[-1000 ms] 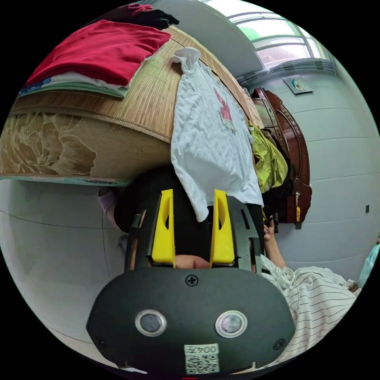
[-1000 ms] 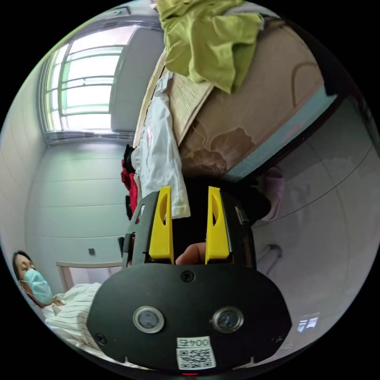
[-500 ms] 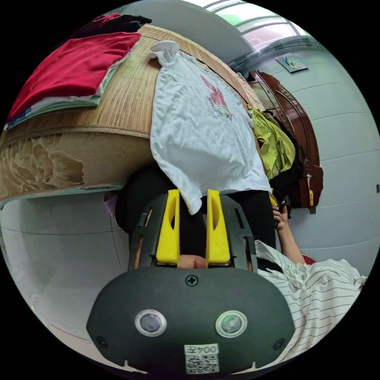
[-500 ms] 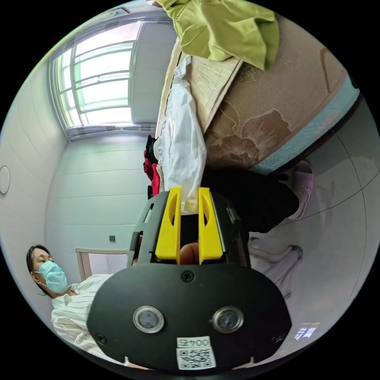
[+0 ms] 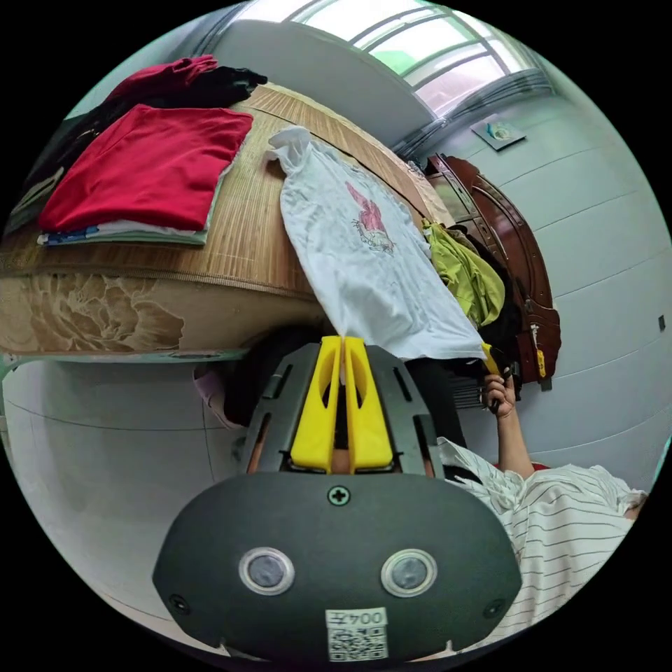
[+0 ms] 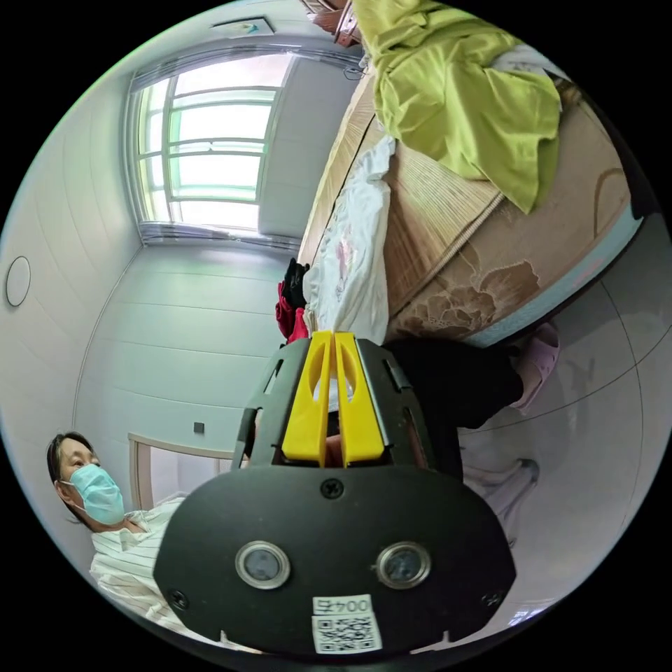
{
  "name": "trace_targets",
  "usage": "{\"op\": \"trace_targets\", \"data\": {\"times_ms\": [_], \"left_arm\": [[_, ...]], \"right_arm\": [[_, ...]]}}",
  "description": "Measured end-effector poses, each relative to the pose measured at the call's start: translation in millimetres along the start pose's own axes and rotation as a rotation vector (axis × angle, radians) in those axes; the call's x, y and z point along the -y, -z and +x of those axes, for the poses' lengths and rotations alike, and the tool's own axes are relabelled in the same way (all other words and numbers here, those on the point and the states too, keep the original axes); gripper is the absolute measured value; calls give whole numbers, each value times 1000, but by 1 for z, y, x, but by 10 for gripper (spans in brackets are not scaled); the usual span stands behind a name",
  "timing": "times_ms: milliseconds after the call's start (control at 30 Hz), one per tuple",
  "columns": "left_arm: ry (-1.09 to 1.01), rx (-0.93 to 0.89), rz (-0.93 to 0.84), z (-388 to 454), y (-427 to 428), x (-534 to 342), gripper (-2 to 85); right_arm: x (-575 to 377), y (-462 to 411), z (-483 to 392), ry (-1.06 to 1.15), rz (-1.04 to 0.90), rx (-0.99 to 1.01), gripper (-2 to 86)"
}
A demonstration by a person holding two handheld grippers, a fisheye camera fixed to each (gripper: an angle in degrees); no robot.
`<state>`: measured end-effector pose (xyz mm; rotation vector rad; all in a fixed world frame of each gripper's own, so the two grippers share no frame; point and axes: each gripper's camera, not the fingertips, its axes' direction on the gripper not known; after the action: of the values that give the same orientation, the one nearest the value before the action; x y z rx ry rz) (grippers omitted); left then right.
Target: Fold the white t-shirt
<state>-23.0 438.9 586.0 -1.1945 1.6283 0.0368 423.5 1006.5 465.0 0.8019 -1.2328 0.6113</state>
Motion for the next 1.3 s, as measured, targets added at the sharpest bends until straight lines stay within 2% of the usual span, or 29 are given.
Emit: {"op": "trace_targets", "data": {"times_ms": [133, 300, 533, 633, 700, 833, 933, 1067, 1233, 1300], "left_arm": [[57, -101, 25, -11, 26, -13, 6], [52, -30, -66, -9, 31, -41, 6], [42, 42, -143, -5, 0, -80, 8], [52, 78, -126, -2, 3, -88, 9], [46, 172, -64, 8, 22, -83, 9], [-86, 269, 133, 63, 46, -52, 7], [-270, 335, 169, 129, 6, -6, 8], [-477, 506, 86, 214, -119, 48, 8], [-607, 678, 7, 279, -248, 72, 7], [-653, 789, -94, 296, -292, 74, 7]], "right_arm": [[-6, 9, -37, 55, -8, -16, -6], [-22, 19, -55, 79, -54, -89, -6], [-79, -4, 9, -37, -171, -199, -2], [-102, -19, 49, -112, -188, -222, 11], [-110, -19, 61, -124, -161, -252, 25], [-104, -35, 34, 35, -61, -477, 50], [-79, -102, -7, 273, -118, -660, 48], [-43, -247, -24, 555, -231, -860, 17], [-11, -370, 18, 657, -262, -1094, -4], [-10, -400, 46, 676, -318, -1170, -4]]}}
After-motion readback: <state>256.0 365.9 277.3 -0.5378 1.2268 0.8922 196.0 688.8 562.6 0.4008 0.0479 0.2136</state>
